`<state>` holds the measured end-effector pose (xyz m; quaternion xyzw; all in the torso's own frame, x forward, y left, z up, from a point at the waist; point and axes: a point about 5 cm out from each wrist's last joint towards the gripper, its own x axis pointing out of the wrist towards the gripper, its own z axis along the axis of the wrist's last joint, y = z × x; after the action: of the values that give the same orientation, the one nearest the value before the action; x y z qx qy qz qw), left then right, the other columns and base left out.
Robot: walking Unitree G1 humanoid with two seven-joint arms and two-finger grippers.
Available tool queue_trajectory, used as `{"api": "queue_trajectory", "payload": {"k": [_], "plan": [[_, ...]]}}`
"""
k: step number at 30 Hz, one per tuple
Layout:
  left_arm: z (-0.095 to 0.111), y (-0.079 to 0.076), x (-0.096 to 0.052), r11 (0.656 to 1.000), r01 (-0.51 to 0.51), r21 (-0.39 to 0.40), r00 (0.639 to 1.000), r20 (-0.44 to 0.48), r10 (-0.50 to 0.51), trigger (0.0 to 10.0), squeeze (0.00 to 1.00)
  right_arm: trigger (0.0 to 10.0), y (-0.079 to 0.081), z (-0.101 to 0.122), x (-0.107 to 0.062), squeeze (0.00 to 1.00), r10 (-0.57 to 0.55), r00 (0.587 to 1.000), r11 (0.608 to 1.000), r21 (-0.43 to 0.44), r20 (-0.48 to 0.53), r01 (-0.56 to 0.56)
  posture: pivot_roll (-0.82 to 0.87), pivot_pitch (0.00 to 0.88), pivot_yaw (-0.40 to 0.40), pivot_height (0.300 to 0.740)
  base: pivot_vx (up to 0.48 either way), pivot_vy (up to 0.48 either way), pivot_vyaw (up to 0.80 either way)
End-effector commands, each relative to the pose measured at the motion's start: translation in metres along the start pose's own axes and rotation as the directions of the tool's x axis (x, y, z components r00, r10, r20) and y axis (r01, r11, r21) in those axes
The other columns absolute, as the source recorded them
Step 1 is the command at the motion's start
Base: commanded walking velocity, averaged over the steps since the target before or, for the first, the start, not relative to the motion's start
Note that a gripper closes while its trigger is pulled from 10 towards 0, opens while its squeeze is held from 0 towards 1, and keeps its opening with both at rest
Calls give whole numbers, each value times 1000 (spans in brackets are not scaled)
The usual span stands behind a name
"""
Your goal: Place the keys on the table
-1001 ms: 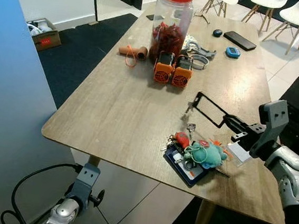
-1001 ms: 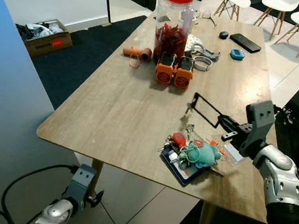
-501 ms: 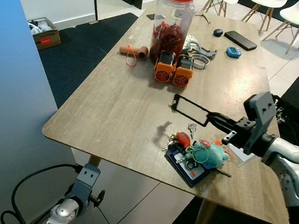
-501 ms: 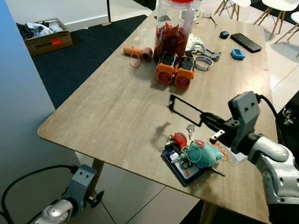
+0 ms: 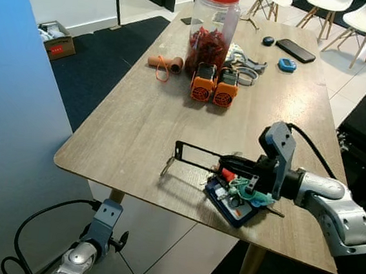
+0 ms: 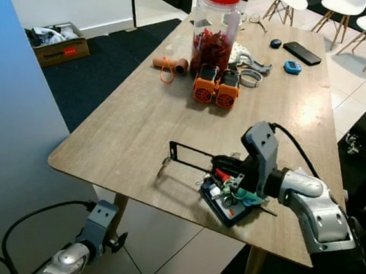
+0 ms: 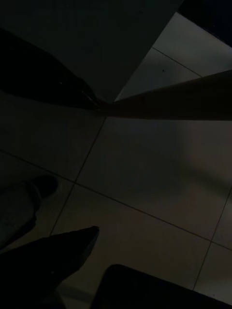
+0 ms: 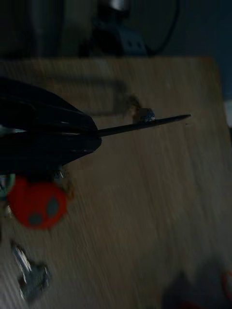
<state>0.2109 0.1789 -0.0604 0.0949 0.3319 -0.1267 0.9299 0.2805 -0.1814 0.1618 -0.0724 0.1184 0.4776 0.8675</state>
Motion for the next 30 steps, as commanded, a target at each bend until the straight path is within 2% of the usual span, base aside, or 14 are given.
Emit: {"api": "queue_trajectory", "payload": {"k": [1, 2, 3, 4, 13, 14, 18, 19, 20, 22, 23, 27, 28, 30], "plan": [[-2, -2, 0, 1000, 1, -14, 1000, -7, -1, 10000, 0, 10000, 4, -1, -1, 580, 29, 999, 999, 18, -13, -29, 60, 31, -26, 740, 0, 0, 0], [-1, -2, 0, 1000, 2, -14, 1000, -7, -2, 10000, 0, 10000, 4, -1, -1, 808, 30, 999, 999, 24, -10, -30, 59, 30, -25, 740, 0, 0, 0], [-1, -2, 0, 1000, 2, -14, 1000, -7, -2, 10000, 0, 10000, 4, -1, -1, 808, 30, 1000, 999, 28, -9, -30, 59, 30, -25, 740, 0, 0, 0], [-1, -2, 0, 1000, 2, -13, 1000, -6, -3, 10000, 0, 10000, 4, 0, -2, 1000, 29, 1000, 999, 32, -5, -29, 59, 29, -24, 740, 0, 0, 0], [0, -2, 1, 1000, 4, -10, 1000, -1, -4, 10000, 0, 10000, -1, 4, -6, 1000, -30, 1000, 1000, 1, -1, 30, 60, 25, -24, 740, 0, 0, 0], [1, -2, 1, 1000, 4, -9, 1000, 2, -4, 10000, 0, 10000, -16, 9, -11, 0, -163, 986, 986, -33, 34, 164, 60, 23, -24, 740, 0, 0, 0], [2, -1, 1, 1000, 4, -7, 1000, 6, -4, 10000, 0, 10000, -53, 19, -30, 0, -480, 867, 874, -14, 136, 486, 60, 23, -24, 740, 0, 0, 0], [2, -1, 1, 1000, 5, -6, 1000, 8, -5, 10000, 0, 10000, -80, 22, -58, 0, -705, 674, 707, 144, 218, 693, 58, 21, -24, 740, 0, 0, 0], [2, -1, 1, 1000, 5, -6, 1000, 8, -5, 10000, 0, 10000, -80, 22, -58, 0, -705, 674, 707, 144, 218, 693, 58, 21, -24, 740, 0, 0, 0], [2, -2, 1, 1000, 6, -5, 1000, 9, -6, 10000, 0, 10000, -97, 16, -87, 0, -852, 468, 521, 300, 232, 799, 57, 19, -24, 740, 0, 0, 0], [2, -2, 1, 1000, 6, -4, 1000, 9, -6, 10000, 0, 10000, -99, 14, -94, 0, -878, 421, 476, 330, 227, 815, 57, 19, -24, 740, 0, 0, 0], [1, -3, 0, 1000, 8, -3, 1000, 9, -8, 10000, 0, 10000, -105, -42, -162, 0, -999, 5, 26, 517, 43, 855, 56, 12, -27, 740, 0, 0, 0], [1, -3, 0, 1000, 8, -3, 1000, 9, -8, 10000, 0, 10000, -105, -42, -162, 0, -999, 5, 26, 517, 43, 855, 56, 12, -27, 740, 0, 0, 0], [0, -3, 0, 1000, 6, -3, 1000, 8, -6, 10000, 0, 10000, -95, -71, -186, 0, -987, -156, -149, 567, -38, 810, 56, 11, -28, 740, 0, 0, 0]]}}
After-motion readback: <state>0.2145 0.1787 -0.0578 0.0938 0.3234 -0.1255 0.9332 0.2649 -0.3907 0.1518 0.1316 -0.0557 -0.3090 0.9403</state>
